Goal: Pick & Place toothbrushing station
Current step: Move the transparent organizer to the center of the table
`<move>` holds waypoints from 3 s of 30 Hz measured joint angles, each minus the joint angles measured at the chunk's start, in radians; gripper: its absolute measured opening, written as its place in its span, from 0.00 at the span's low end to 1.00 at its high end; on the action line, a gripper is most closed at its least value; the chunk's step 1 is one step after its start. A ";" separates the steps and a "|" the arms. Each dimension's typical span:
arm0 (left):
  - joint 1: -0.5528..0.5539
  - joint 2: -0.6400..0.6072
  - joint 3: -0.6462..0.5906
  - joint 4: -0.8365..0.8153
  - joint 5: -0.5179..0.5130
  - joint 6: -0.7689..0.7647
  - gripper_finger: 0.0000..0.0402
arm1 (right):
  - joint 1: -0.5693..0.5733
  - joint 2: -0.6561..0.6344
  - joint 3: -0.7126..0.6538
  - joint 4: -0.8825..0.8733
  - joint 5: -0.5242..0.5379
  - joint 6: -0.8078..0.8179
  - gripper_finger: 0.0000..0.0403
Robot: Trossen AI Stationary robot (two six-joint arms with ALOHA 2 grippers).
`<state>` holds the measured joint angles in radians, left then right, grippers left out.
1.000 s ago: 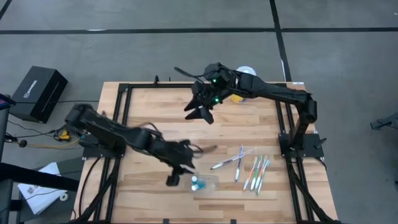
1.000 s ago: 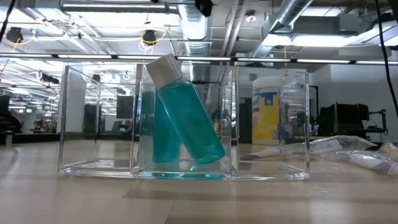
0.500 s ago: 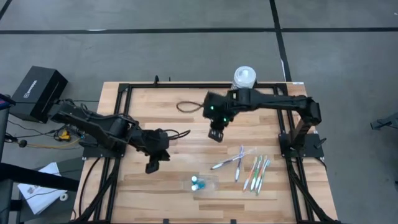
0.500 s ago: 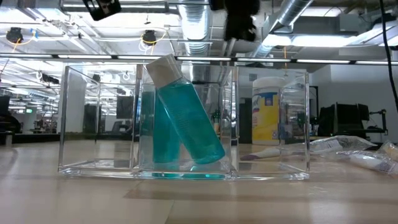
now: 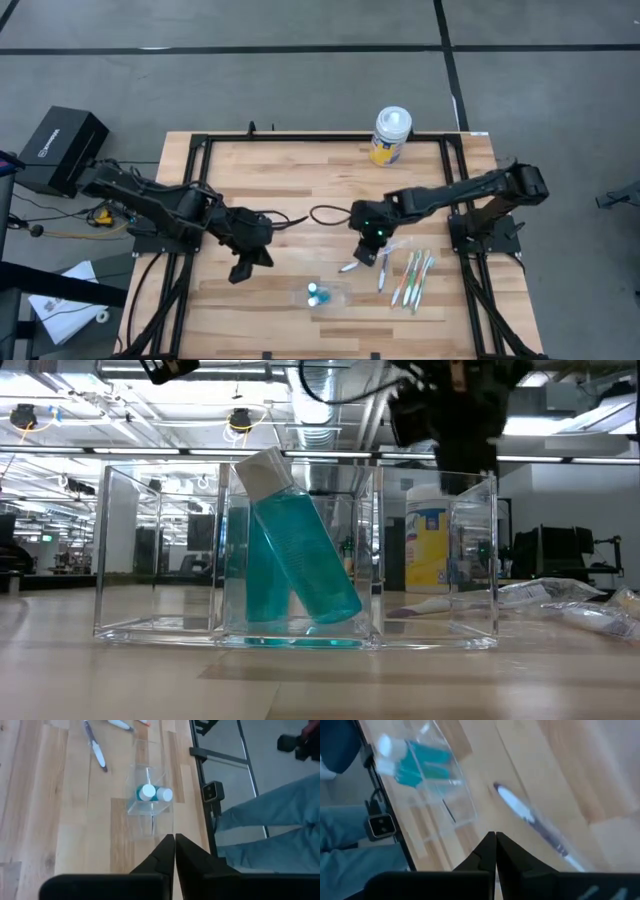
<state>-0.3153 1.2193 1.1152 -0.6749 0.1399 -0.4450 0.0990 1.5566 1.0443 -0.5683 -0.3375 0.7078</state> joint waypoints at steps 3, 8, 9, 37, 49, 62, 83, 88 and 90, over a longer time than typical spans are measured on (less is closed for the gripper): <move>0.005 0.010 0.000 0.030 -0.001 -0.013 0.01 | 0.000 0.002 -0.061 0.086 -0.031 0.001 0.00; 0.008 0.102 0.000 0.094 0.092 -0.067 0.02 | 0.006 0.001 -0.120 0.191 -0.059 -0.005 0.00; 0.003 0.128 0.001 0.118 0.113 -0.081 0.02 | 0.006 0.001 -0.131 0.202 -0.066 -0.005 0.00; -0.027 0.433 0.076 0.306 0.227 -0.114 0.01 | 0.134 0.002 -0.284 0.578 -0.070 0.123 0.00; -0.013 0.400 0.077 0.328 0.170 -0.119 0.01 | 0.170 0.207 -0.274 0.798 -0.130 0.185 0.00; -0.003 0.399 0.077 0.318 0.217 -0.111 0.01 | 0.119 0.254 -0.227 0.838 -0.149 0.174 0.00; -0.029 0.432 0.077 0.236 0.268 -0.057 0.01 | 0.106 0.253 -0.227 0.848 -0.190 0.157 0.00; -0.026 0.464 0.077 0.242 0.269 -0.050 0.01 | 0.106 0.253 -0.227 0.856 -0.194 0.161 0.00; -0.026 0.466 0.077 0.245 0.269 -0.035 0.01 | 0.106 0.253 -0.226 0.856 -0.201 0.161 0.00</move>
<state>-0.3412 1.6856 1.1919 -0.4296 0.4091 -0.4797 0.2047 1.8091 0.8181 0.2882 -0.5384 0.8684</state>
